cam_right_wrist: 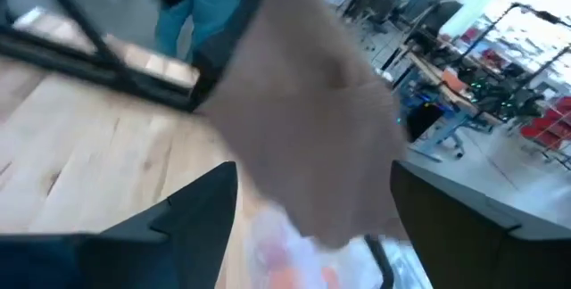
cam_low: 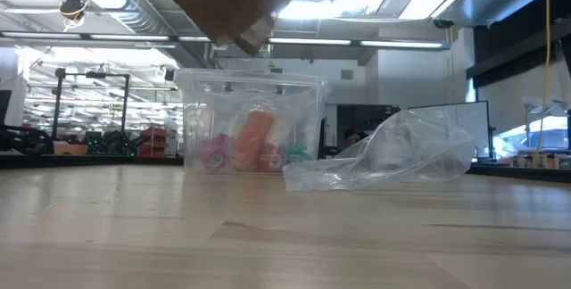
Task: Roll bandage
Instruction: Roll the brown bandage
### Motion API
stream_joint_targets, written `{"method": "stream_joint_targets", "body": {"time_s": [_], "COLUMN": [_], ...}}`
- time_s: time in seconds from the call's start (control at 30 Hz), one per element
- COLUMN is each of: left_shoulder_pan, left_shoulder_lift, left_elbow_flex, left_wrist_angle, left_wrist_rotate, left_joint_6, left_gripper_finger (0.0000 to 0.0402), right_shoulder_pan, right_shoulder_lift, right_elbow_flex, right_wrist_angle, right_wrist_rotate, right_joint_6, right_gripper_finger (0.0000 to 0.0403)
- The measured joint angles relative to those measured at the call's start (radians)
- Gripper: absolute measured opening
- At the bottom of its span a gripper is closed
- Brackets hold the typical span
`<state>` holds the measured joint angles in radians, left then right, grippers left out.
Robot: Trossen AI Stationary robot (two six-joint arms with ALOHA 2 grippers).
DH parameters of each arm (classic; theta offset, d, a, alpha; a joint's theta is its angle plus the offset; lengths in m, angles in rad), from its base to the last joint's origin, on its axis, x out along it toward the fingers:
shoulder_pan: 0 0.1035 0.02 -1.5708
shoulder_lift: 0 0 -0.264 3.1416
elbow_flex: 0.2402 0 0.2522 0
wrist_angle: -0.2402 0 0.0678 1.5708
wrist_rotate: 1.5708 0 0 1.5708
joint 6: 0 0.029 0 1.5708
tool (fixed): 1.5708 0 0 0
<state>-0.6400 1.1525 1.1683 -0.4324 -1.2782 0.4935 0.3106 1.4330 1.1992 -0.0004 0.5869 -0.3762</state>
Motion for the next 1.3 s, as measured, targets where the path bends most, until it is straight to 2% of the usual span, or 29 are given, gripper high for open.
{"method": "stream_joint_targets", "body": {"time_s": [0.13,0.3,0.4,0.53,0.73,0.93,1.1,1.17,1.3], "left_shoulder_pan": [-0.002,-0.002,-0.002,-0.002,-0.002,-0.002,-0.003,-0.003,-0.003], "left_shoulder_lift": [0.009,0.009,0.009,0.009,0.009,0.009,0.009,0.009,0.008], "left_elbow_flex": [0.0,0.0,0.0,0.0,0.0,0.0,0.0,0.0,0.0], "left_wrist_angle": [0.003,0.003,0.004,0.003,0.003,0.003,0.004,0.008,0.029], "left_wrist_rotate": [0.003,0.003,0.003,0.003,0.003,0.003,-0.01,-0.036,-0.085], "left_joint_6": [-0.016,-0.045,-0.046,-0.053,-0.074,-0.075,-0.075,-0.092,-0.096], "left_gripper_finger": [0.0,0.0,0.0,0.0,0.0,0.0,0.0,0.0,0.0], "right_shoulder_pan": [-0.08,-0.153,-0.165,-0.168,-0.167,-0.154,-0.064,-0.02,0.057], "right_shoulder_lift": [0.008,0.033,0.059,0.086,0.087,0.075,-0.027,-0.064,-0.073], "right_elbow_flex": [0.0,-0.001,-0.001,-0.001,-0.001,-0.001,0.001,0.001,0.0], "right_wrist_angle": [-0.002,-0.004,0.011,0.002,0.013,-0.033,-0.165,-0.256,-0.367], "right_wrist_rotate": [-0.099,-0.271,-0.292,-0.266,-0.201,-0.182,-0.041,-0.028,-0.04], "right_joint_6": [0.063,0.182,0.182,0.152,0.098,0.056,0.031,0.077,0.274], "right_gripper_finger": [0.0292,0.0263,0.0233,0.0167,0.0019,0.0008,0.0007,0.0004,0.0008]}}
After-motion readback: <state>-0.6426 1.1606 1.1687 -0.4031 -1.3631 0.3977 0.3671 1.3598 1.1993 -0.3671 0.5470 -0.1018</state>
